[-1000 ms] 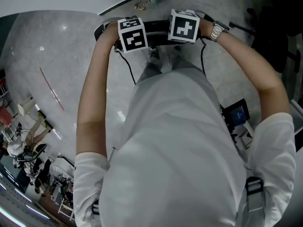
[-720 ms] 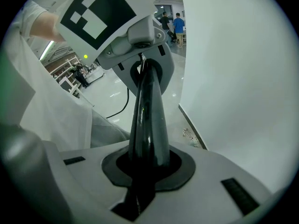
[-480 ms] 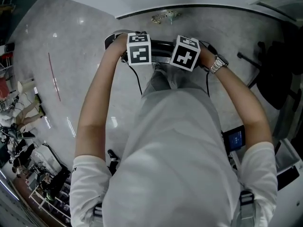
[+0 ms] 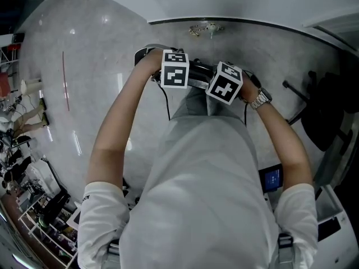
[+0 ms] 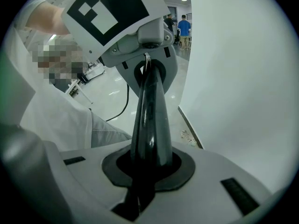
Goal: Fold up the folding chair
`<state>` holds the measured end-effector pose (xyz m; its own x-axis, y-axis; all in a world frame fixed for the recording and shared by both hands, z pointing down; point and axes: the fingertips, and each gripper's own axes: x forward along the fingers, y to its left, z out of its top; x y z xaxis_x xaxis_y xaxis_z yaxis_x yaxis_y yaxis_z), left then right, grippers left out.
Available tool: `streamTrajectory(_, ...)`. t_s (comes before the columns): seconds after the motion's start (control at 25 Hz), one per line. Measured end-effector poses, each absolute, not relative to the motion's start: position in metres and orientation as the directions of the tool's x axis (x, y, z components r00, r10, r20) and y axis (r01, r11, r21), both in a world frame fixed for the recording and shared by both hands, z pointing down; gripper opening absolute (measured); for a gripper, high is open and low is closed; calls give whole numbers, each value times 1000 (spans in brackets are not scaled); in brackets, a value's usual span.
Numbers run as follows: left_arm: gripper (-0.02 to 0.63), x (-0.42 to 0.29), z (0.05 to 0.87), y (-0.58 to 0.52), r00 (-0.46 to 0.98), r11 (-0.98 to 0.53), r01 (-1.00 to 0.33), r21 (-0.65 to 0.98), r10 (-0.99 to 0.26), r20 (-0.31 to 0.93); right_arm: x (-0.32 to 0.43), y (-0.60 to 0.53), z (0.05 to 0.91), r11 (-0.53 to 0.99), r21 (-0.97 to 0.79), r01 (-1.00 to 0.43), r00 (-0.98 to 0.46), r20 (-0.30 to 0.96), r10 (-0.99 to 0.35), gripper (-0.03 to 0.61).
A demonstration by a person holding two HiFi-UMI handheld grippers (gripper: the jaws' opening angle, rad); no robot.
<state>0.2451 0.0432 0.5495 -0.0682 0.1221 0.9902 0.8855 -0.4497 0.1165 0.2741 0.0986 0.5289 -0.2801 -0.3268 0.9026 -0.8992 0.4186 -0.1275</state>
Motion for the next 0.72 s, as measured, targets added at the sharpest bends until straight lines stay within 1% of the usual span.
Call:
streamTrajectory(0.36,64,277,552,27,-98,-428,891,151,143,985,309,83,535,414,-159,-896,-303,902,-309,55)
streamTrajectory(0.72,64,330,561,-1,-139,-393,898,197,171,975,364,54,544,403,-217,-889,-348,892,-289,55)
